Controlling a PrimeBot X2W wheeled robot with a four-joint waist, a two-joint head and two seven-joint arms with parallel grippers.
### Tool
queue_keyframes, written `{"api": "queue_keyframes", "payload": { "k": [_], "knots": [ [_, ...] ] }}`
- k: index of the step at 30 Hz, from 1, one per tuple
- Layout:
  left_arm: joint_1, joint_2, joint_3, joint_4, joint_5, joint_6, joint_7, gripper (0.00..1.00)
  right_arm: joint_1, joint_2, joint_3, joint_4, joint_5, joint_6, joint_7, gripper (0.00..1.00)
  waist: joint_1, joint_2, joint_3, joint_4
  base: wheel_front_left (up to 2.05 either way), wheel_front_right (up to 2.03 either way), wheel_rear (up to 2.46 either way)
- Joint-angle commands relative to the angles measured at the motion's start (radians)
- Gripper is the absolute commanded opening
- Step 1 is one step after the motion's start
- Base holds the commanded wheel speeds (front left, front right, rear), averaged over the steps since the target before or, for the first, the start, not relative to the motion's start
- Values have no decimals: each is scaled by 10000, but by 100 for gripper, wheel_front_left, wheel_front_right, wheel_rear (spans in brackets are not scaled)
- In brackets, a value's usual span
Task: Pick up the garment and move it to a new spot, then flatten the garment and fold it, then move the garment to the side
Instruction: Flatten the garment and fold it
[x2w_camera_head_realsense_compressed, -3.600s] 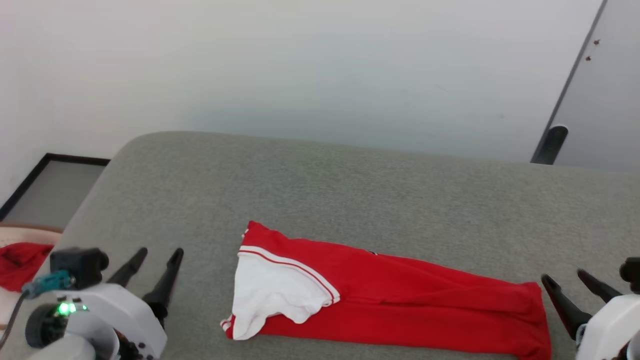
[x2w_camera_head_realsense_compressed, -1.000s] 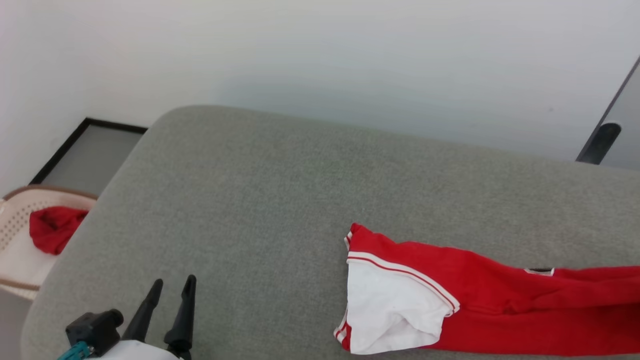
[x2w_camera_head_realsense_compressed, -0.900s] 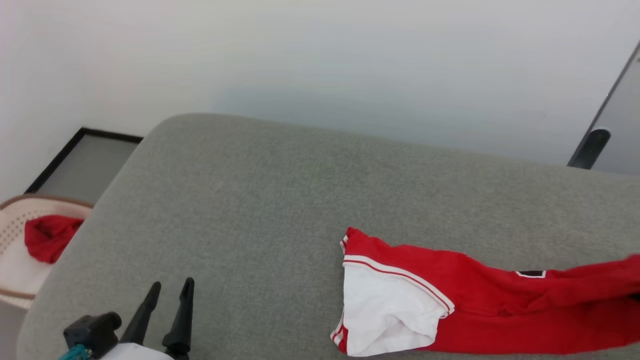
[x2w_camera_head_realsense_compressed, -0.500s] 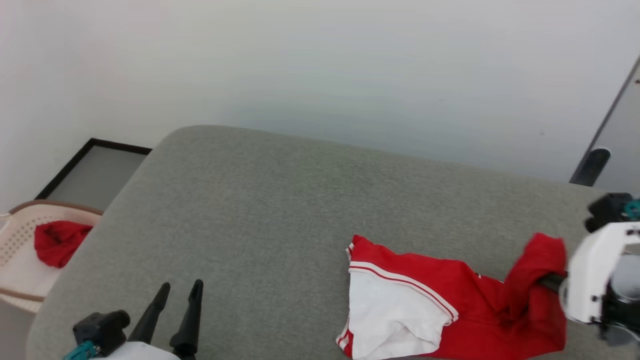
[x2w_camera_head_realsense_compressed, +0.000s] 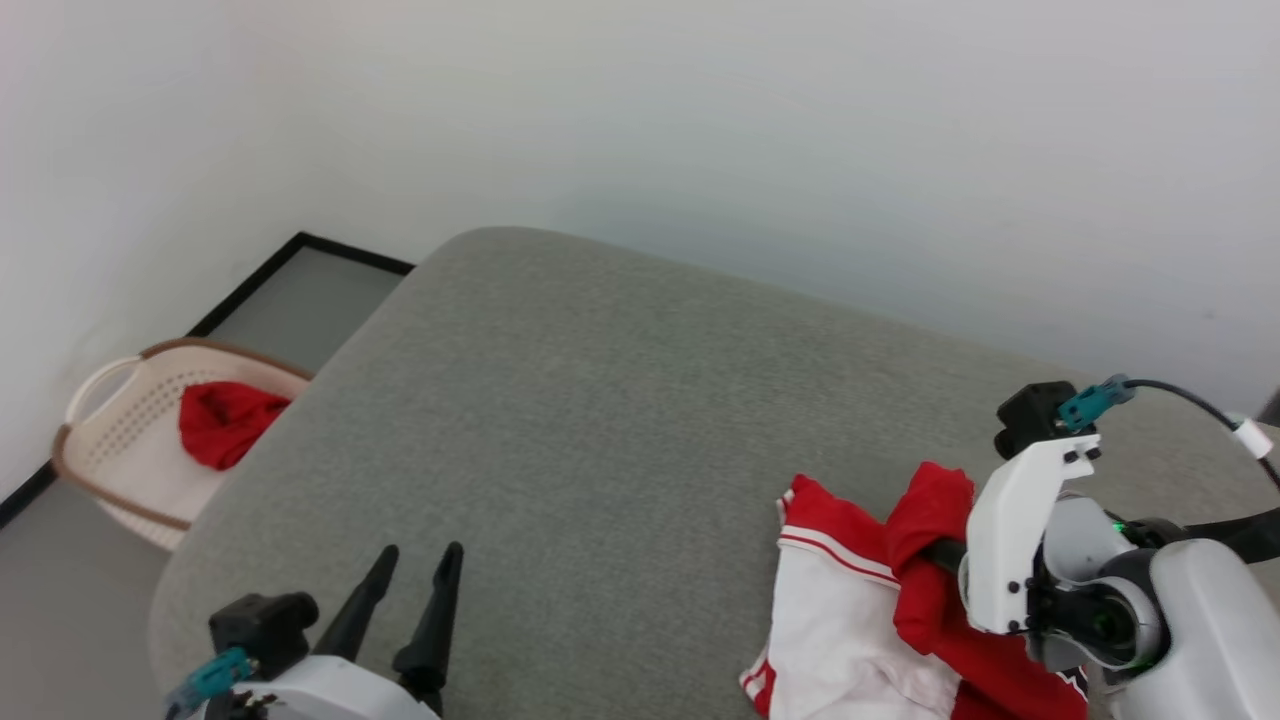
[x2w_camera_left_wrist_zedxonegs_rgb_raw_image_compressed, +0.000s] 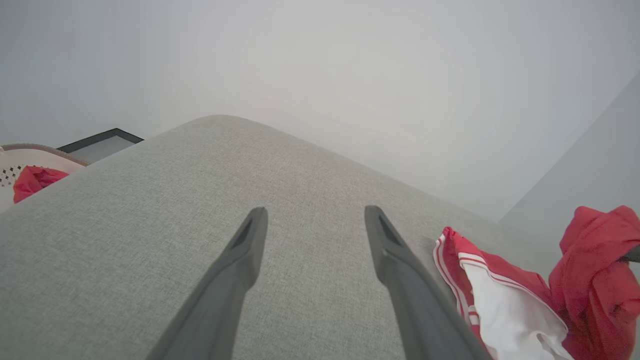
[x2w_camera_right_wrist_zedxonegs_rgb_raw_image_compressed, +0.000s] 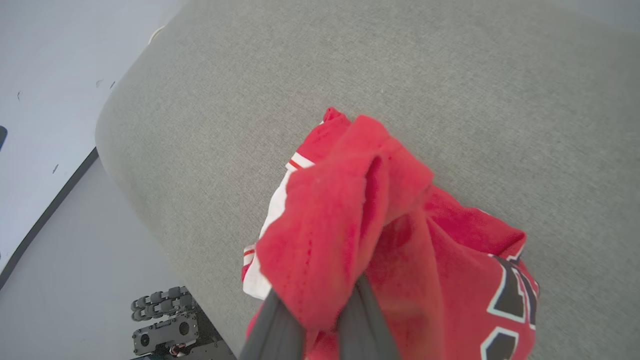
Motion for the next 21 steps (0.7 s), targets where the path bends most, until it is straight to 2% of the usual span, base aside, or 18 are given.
{"api": "queue_keyframes", "payload": {
  "k": [1,12,13,14,15,16,21],
  "knots": [
    [-167,-86,-59,51,30,-90,15,100,-157,85,81,227,-127,-8,-146,0,0,0,62,375,0,0,0],
    [-515,-367,-214,536,5,-173,-215,100,-1053,486,632,2258,-810,-8,-1026,0,0,0,422,693,0,0,0],
    [-540,-383,-208,576,-6,-183,-239,100,-1086,475,734,2389,-826,-8,-1079,10,0,0,428,696,0,0,0],
    [-546,-387,-202,613,-22,-182,-267,100,-1102,477,829,2532,-834,-8,-1119,26,0,0,423,694,0,0,0],
    [-540,-374,-193,645,-31,-184,-276,100,-1140,463,902,2661,-823,-8,-1144,71,0,0,412,686,0,0,0],
    [-510,-358,-190,675,-35,-195,-296,100,-1175,439,992,2748,-804,-8,-1157,100,0,0,391,674,0,0,0],
    [-368,-271,-155,823,-78,-189,-318,100,-1318,379,1360,2920,-519,-8,-1258,100,0,0,182,449,0,0,0]
  ]
}}
